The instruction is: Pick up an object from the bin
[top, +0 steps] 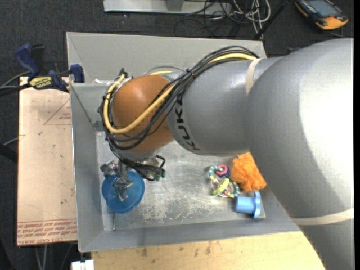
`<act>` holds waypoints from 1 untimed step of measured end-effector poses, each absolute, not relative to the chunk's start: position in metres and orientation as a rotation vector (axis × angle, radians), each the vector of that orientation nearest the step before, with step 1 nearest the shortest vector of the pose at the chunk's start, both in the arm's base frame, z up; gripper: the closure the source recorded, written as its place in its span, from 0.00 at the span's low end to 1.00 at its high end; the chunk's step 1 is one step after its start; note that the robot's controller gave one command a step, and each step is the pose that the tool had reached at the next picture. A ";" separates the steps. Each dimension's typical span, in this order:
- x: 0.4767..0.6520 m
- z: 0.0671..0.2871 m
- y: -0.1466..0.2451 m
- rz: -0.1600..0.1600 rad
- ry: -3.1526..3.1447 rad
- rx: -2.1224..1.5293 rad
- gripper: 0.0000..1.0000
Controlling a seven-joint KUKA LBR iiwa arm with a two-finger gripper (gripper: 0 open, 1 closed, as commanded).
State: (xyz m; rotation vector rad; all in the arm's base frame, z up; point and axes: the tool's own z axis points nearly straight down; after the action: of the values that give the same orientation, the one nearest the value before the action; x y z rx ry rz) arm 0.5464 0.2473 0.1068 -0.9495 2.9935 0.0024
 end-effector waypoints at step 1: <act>0.547 0.119 0.248 0.003 2.991 -0.949 1.00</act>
Offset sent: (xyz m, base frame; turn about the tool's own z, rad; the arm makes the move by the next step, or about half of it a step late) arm 0.0000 0.0001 0.0604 0.0000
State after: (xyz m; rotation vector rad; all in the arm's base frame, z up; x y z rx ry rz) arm 0.5471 0.2477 0.1189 -0.9486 2.9912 0.0028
